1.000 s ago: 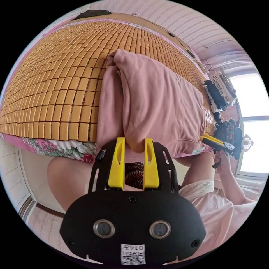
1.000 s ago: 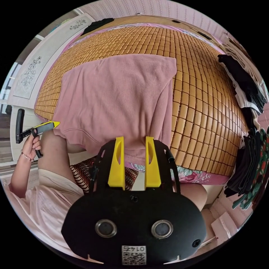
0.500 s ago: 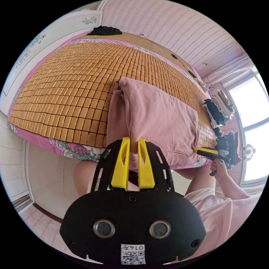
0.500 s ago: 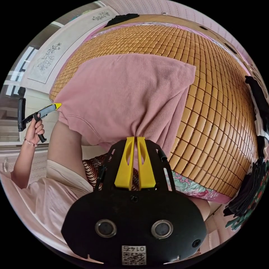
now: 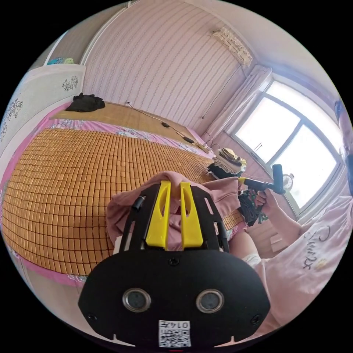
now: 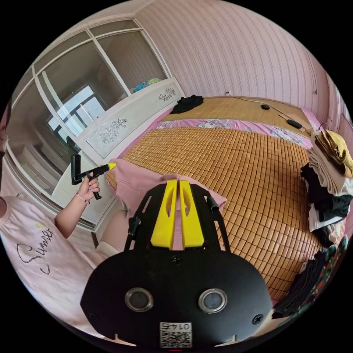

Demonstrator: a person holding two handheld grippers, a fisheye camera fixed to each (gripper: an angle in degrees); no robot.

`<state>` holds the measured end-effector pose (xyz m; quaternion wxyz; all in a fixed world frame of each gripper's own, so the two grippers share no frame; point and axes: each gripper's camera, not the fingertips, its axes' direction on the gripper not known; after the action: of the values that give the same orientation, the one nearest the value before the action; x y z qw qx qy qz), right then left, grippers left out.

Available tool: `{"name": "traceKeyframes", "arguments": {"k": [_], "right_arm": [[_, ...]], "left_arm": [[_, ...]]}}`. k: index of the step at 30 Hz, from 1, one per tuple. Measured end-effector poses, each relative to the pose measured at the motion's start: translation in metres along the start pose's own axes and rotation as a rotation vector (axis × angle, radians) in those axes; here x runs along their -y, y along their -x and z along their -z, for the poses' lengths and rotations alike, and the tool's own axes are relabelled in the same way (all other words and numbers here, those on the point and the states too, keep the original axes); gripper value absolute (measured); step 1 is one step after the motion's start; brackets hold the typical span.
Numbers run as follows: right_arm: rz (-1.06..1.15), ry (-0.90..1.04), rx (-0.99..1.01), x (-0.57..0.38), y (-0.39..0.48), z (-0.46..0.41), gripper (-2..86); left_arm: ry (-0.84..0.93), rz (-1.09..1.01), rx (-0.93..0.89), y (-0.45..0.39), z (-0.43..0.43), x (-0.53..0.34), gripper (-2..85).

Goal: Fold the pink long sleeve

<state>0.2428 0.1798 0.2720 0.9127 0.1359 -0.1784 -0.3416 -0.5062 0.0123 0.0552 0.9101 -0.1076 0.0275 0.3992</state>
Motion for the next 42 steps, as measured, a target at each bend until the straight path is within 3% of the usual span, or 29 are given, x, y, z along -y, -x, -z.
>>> {"name": "traceKeyframes", "arguments": {"k": [4, 9, 12, 16, 19, 22, 25, 29, 33, 37, 42], "right_arm": [[-0.122, -0.058, -0.111, 0.083, -0.046, -0.029, 0.6], [-0.199, -0.144, -0.222, 0.116, -0.058, -0.05, 1.8], [-0.013, -0.007, -0.172, 0.098, -0.027, -0.091, 4.0], [0.243, 0.329, -0.133, 0.051, 0.037, -0.196, 7.4], [0.411, 0.478, -0.086, 0.038, 0.085, -0.263, 10.3], [0.466, 0.572, -0.035, 0.049, 0.11, -0.309, 11.2], [0.483, 0.697, -0.054, 0.055, 0.114, -0.344, 9.9], [0.372, 0.621, -0.008, 0.07, 0.104, -0.321, 8.7], [0.306, 0.557, 0.018, 0.038, 0.086, -0.267, 9.1], [0.264, 0.646, -0.008, -0.018, 0.083, -0.234, 8.7], [0.228, 0.791, -0.064, -0.067, 0.08, -0.235, 8.8]], "left_arm": [[0.035, 0.054, 0.11, 0.019, -0.047, 0.092, 7.6], [0.093, -0.031, 0.244, 0.006, -0.074, 0.107, 11.2], [0.152, -0.115, 0.321, -0.007, -0.089, 0.071, 11.2], [0.342, -0.129, 0.215, -0.021, -0.12, 0.006, 10.4], [0.451, -0.234, 0.132, -0.07, -0.146, -0.037, 10.0], [0.599, -0.383, 0.097, -0.117, -0.187, -0.068, 10.2], [0.665, -0.36, 0.118, -0.124, -0.212, -0.076, 10.4], [0.656, -0.252, 0.164, -0.107, -0.192, -0.069, 10.7], [0.788, -0.328, 0.295, -0.096, -0.172, -0.086, 11.7], [0.961, -0.395, 0.404, -0.084, -0.186, -0.108, 10.7], [1.033, -0.487, 0.503, -0.084, -0.184, -0.109, 1.6]]}}
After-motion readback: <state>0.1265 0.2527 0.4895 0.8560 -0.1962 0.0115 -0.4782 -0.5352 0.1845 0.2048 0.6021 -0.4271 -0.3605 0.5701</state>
